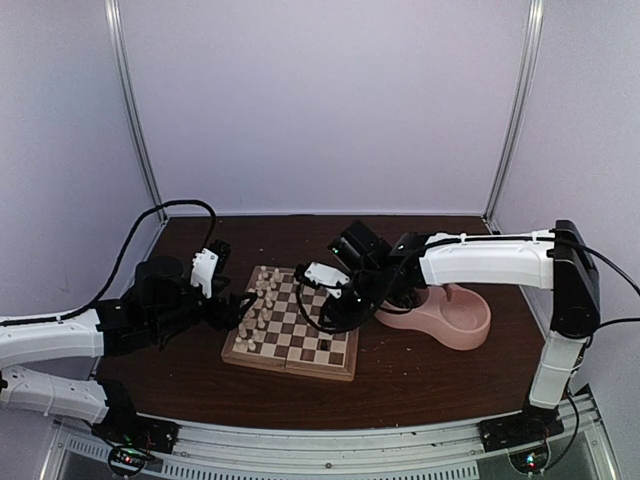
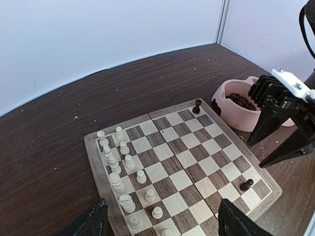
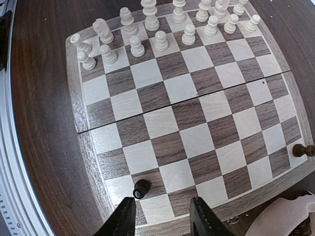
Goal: Set up the chess pieces on the board
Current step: Pick up the pawn from g7.
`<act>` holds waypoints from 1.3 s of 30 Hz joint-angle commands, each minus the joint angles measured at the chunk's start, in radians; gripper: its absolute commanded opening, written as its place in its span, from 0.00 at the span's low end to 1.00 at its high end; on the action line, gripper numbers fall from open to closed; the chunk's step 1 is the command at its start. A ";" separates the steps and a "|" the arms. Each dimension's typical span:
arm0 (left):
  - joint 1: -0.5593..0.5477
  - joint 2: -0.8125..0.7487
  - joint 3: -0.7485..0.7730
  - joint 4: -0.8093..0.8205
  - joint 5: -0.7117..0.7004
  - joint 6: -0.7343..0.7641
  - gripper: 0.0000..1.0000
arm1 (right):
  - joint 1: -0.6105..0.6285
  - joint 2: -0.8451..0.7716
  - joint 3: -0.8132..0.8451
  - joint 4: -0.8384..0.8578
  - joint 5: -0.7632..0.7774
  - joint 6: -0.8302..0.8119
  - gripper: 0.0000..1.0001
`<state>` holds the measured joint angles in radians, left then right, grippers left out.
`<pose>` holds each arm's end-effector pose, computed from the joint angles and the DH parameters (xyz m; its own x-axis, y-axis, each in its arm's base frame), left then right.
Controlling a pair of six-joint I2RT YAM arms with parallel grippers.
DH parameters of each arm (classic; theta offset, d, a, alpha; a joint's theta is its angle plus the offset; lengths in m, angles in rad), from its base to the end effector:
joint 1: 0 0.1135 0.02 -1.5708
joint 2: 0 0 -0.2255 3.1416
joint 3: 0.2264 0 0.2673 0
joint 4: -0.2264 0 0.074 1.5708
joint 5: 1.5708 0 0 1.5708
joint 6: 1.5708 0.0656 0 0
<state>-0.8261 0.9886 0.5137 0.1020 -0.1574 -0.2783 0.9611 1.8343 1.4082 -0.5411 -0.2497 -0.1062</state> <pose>0.2003 -0.2021 0.1855 -0.4097 0.0442 -0.9111 0.5353 0.8204 -0.2009 0.2265 0.3526 0.1649 -0.3761 -0.7178 -0.5860 -0.9198 0.3659 0.1421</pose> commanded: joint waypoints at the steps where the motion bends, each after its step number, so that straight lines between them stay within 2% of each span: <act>1: 0.002 0.004 0.025 0.021 -0.003 0.011 0.77 | 0.010 0.033 0.031 -0.056 -0.030 -0.030 0.39; 16: 0.002 -0.006 0.024 0.018 -0.007 0.011 0.77 | 0.030 0.109 0.082 -0.111 -0.028 -0.058 0.39; 25: 0.002 -0.013 0.023 0.016 -0.010 0.011 0.77 | 0.046 0.146 0.105 -0.135 -0.019 -0.072 0.34; 39: 0.002 -0.021 0.022 0.014 -0.012 0.010 0.77 | 0.058 0.155 0.115 -0.150 0.010 -0.078 0.17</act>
<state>-0.8261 0.9813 0.5137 0.0986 -0.1604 -0.2783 1.0107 1.9831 1.5013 -0.6861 -0.2653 -0.1799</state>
